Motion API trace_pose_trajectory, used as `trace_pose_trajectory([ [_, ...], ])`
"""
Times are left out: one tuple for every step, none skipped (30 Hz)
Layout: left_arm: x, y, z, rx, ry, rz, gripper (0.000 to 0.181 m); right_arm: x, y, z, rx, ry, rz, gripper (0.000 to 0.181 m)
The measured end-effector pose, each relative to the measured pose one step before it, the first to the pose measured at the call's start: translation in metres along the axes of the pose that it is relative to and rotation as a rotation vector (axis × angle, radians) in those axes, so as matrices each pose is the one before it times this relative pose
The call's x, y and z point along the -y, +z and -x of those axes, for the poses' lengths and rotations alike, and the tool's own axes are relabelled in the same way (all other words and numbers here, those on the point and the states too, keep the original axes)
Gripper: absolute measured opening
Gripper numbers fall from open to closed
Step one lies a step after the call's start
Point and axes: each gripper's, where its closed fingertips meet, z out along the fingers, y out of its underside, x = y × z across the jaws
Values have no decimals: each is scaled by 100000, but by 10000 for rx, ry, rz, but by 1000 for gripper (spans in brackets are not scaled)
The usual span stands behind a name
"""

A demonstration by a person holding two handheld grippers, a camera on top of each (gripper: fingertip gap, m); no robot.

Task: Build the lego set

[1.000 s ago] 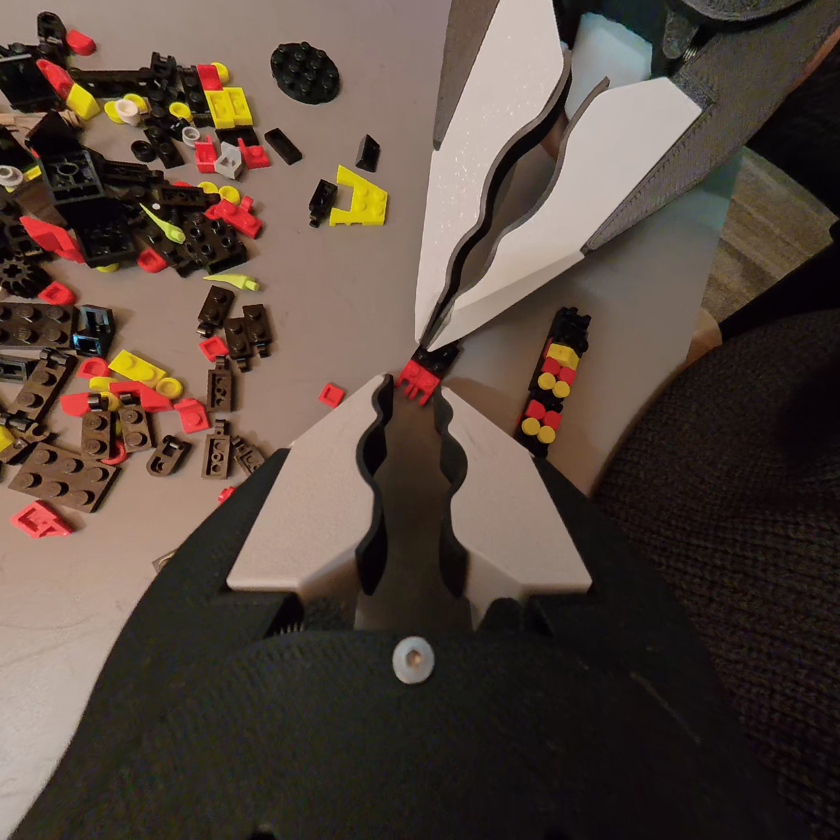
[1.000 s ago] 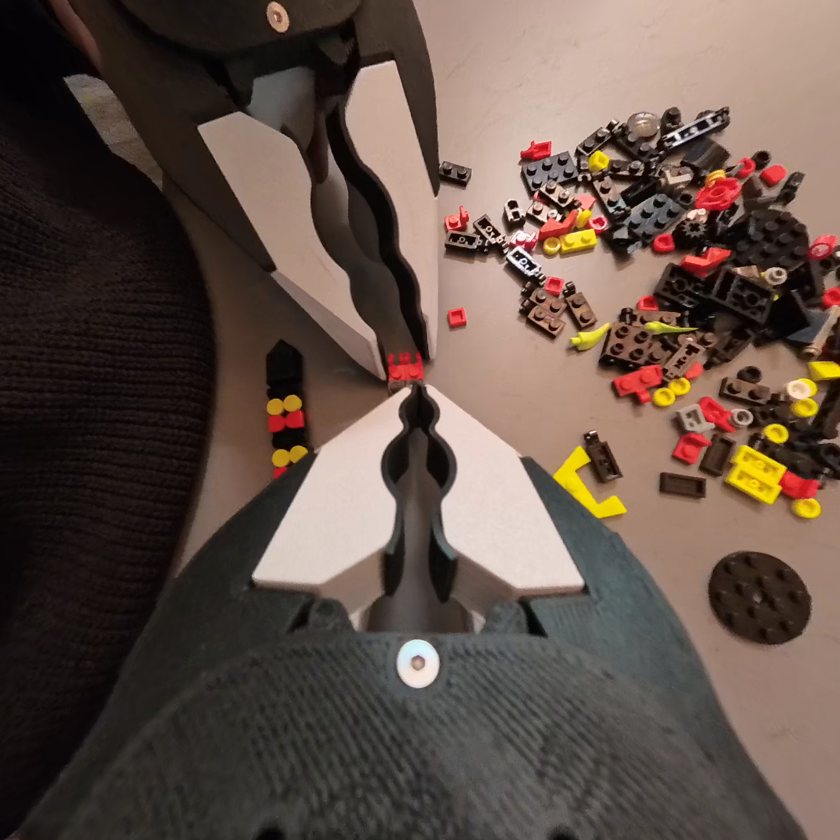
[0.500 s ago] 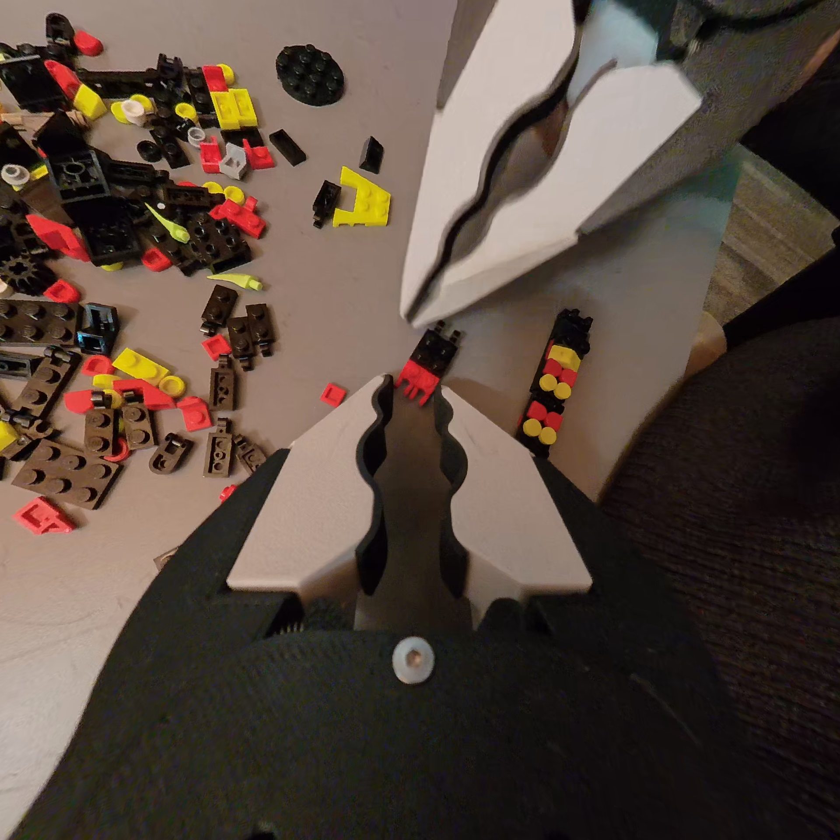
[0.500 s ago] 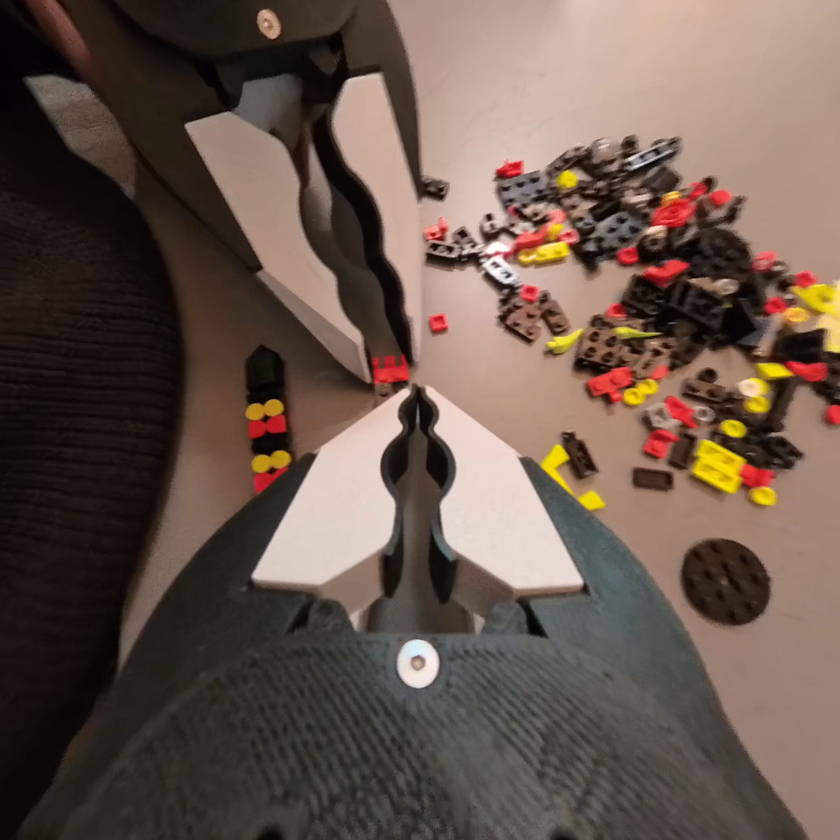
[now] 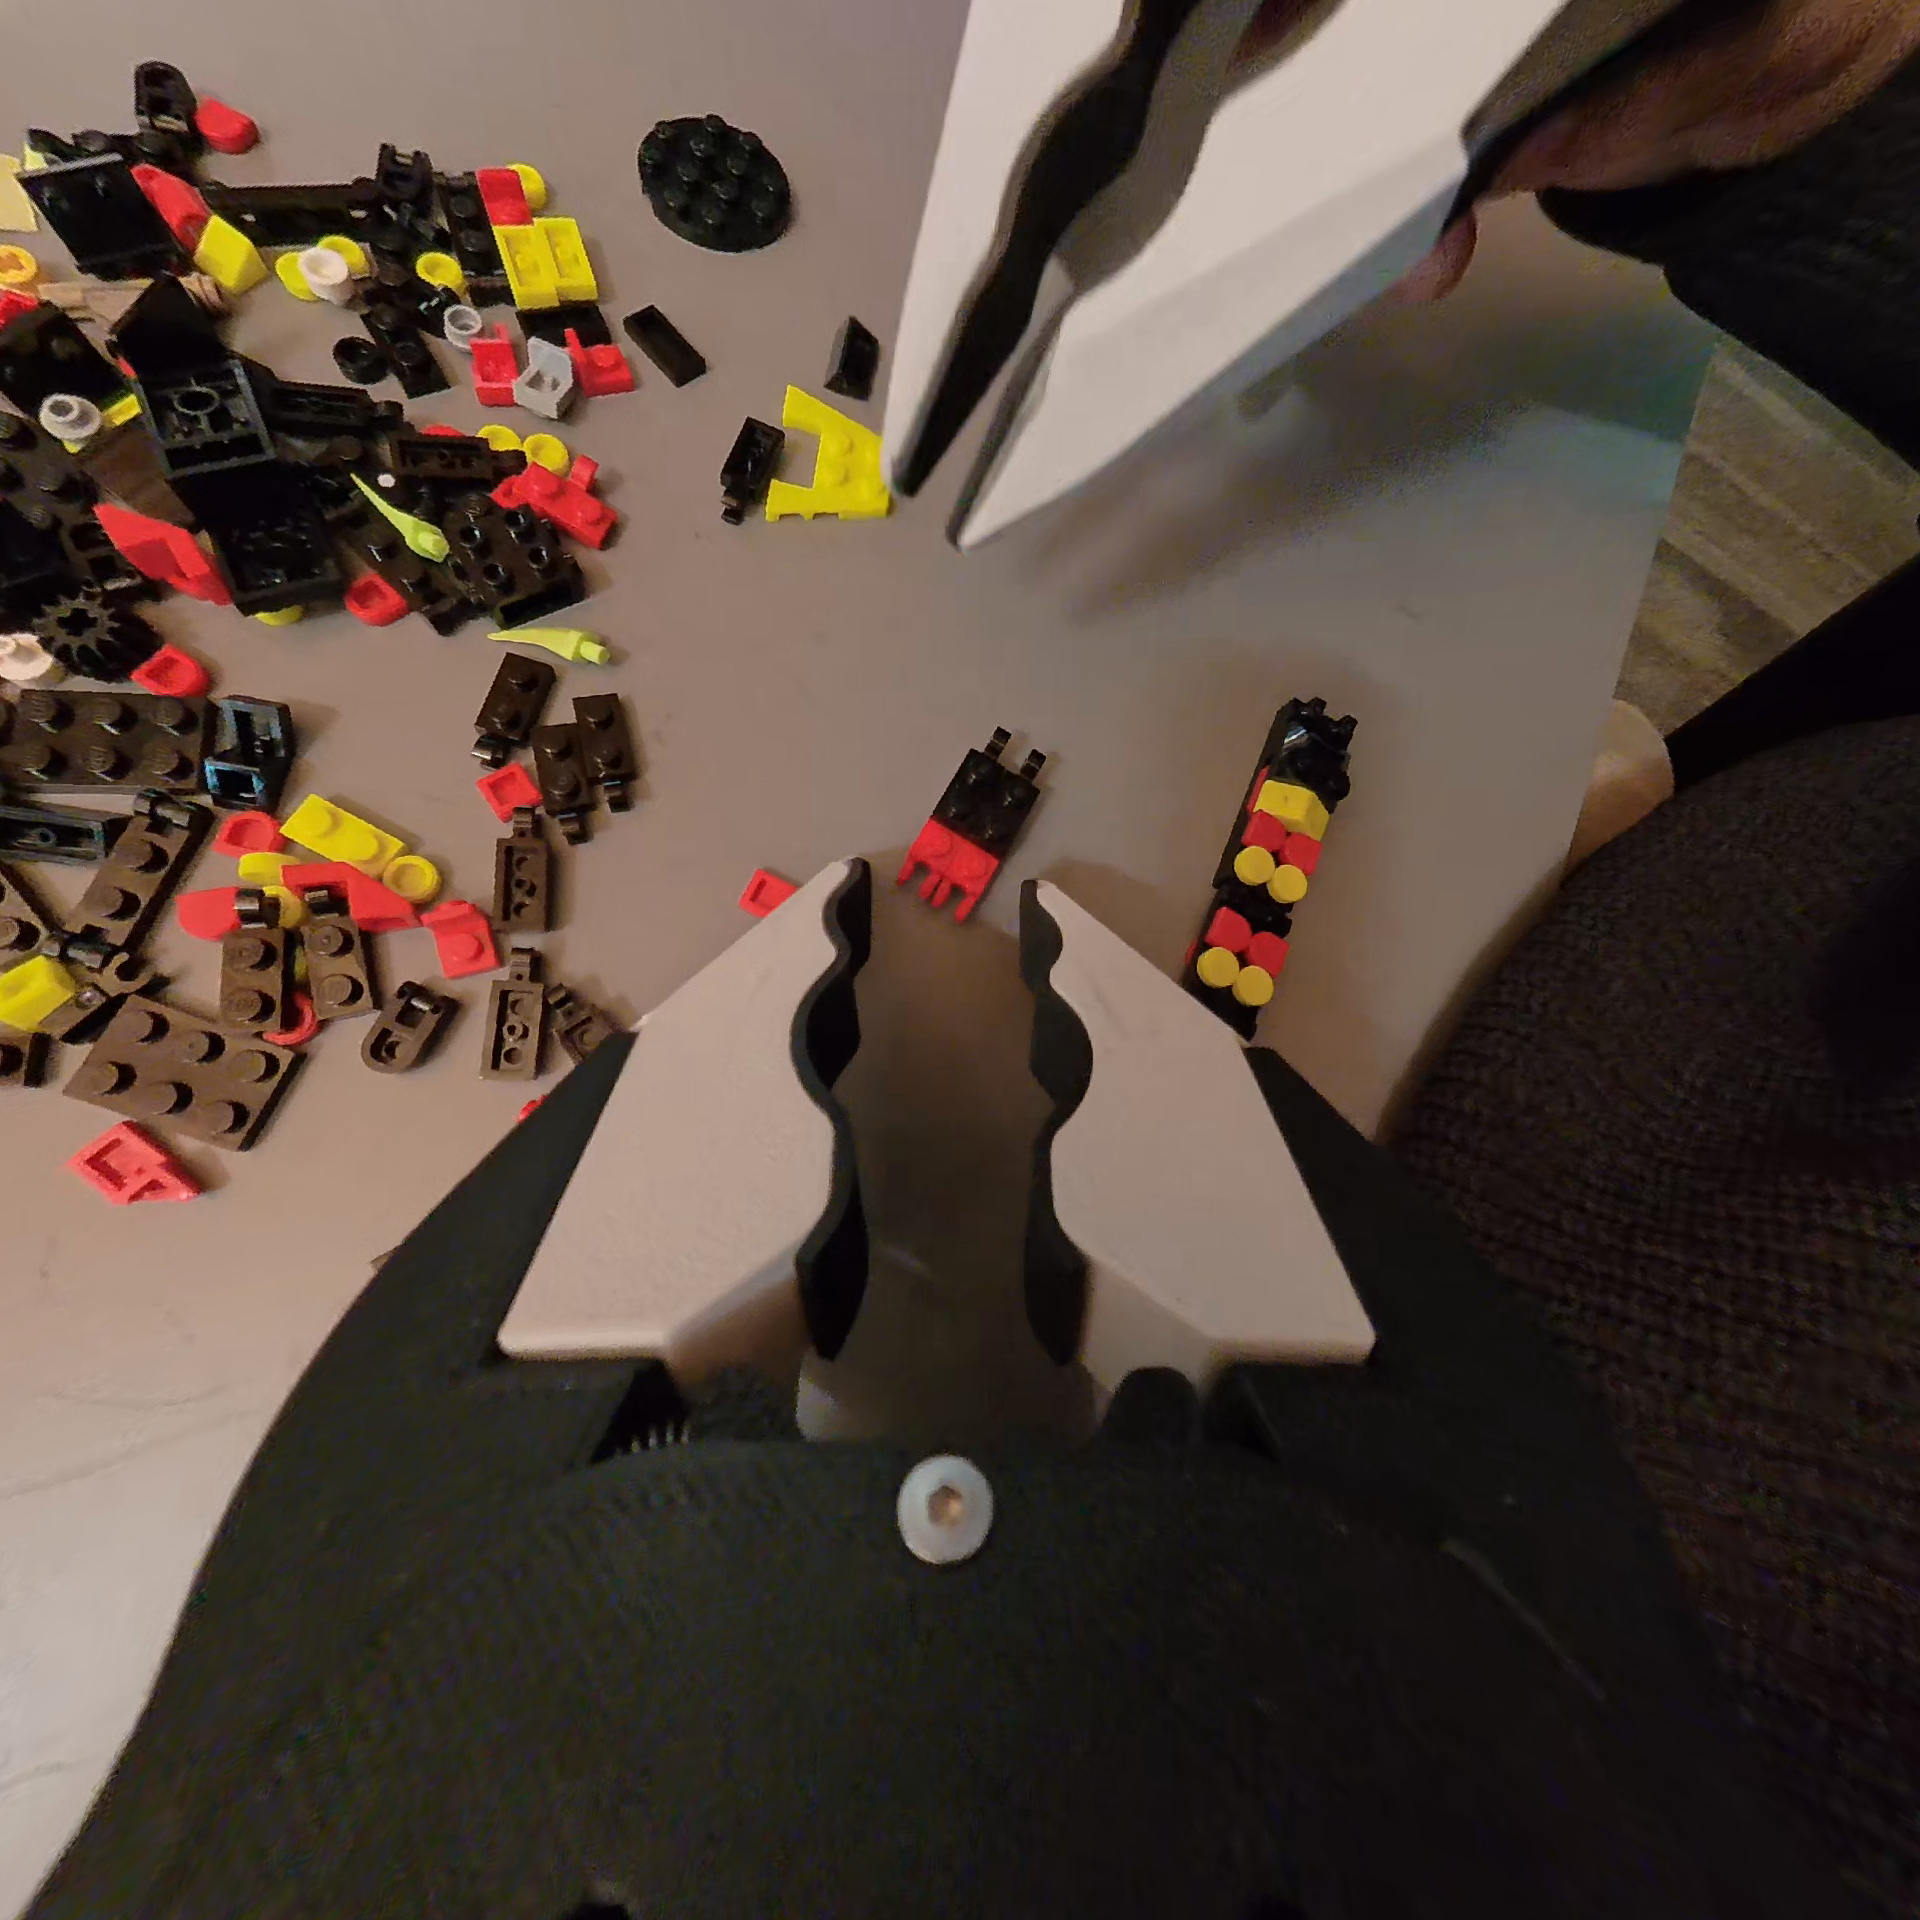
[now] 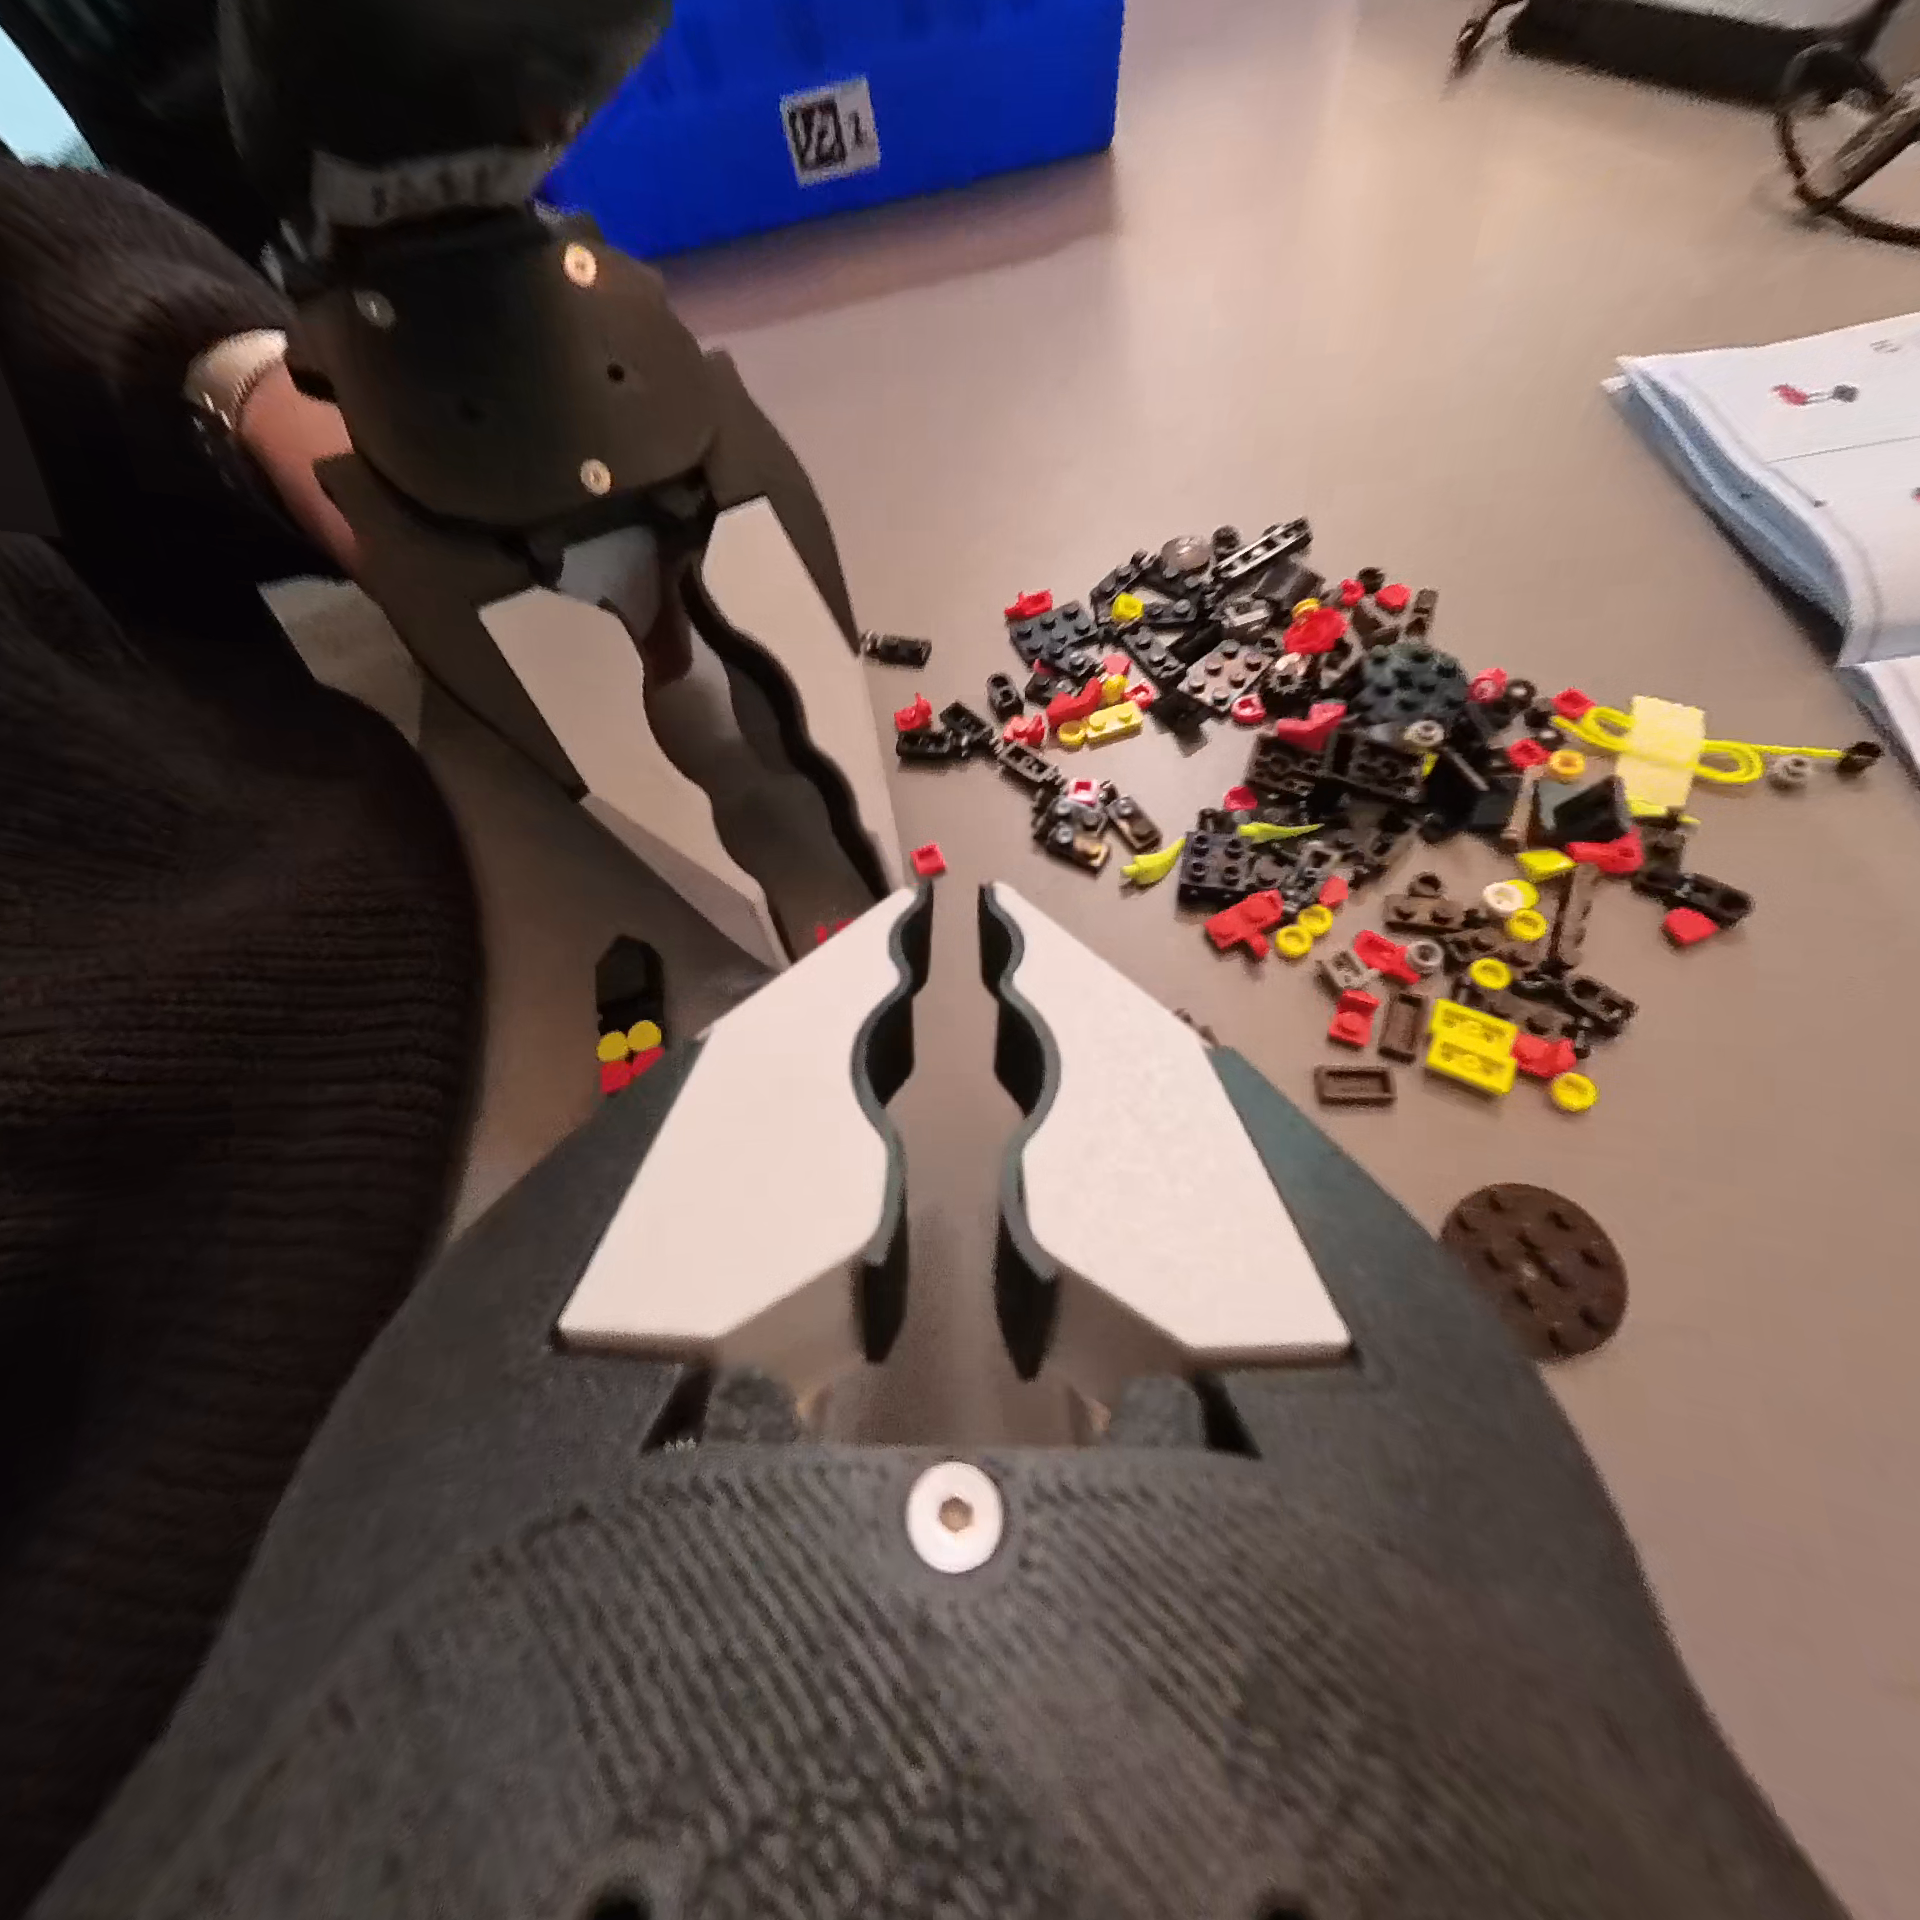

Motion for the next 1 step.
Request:
trace_pose_trajectory([
  [58, -30, 20, 8, -15, -32, 26, -215, 190, 153, -36, -176, 180, 8],
])
